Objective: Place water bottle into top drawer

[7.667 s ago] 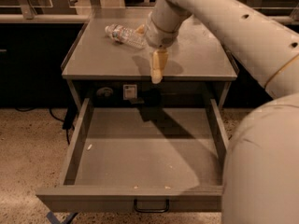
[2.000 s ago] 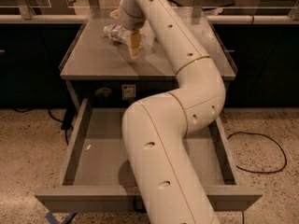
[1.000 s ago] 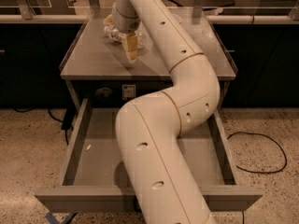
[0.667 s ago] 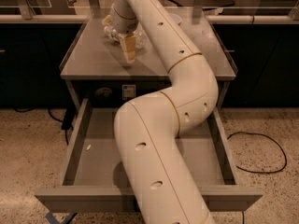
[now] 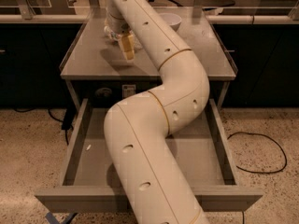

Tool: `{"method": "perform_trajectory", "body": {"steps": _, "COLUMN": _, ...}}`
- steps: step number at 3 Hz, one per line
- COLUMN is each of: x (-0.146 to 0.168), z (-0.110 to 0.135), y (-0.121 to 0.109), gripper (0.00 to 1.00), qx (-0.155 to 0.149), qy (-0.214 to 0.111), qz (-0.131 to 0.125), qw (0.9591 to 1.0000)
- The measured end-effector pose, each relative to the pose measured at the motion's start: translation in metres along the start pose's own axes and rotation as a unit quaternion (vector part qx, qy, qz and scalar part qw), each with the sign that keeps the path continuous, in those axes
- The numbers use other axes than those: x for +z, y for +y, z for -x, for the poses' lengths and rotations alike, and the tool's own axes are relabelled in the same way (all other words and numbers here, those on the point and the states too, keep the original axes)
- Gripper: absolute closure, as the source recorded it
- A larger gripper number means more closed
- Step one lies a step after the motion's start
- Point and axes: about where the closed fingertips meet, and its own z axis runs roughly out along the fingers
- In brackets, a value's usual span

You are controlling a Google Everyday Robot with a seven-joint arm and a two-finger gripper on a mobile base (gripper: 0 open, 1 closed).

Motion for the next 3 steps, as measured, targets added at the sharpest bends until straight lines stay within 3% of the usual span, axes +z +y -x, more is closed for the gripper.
{"method": "perform_trajectory", "body": {"steps": 1, "x": 0.007, "z": -0.002, "y": -0.002, "gripper": 0.0, "qx": 0.001, "qy": -0.003, "qz": -0.005, "qw": 1.0}}
{"method": "perform_trajectory", "body": {"steps": 2, "x": 0.023, "z": -0.02, "y": -0.001, "gripper": 0.0, "qx": 0.002, "qy": 0.008, "qz": -0.012, "qw": 0.9999}}
{"method": "perform_trajectory", "body": {"steps": 3, "x": 0.021, "z": -0.02, "y": -0.006, "gripper": 0.0, "qx": -0.001, "qy": 0.022, "qz": -0.013, "qw": 0.9997}}
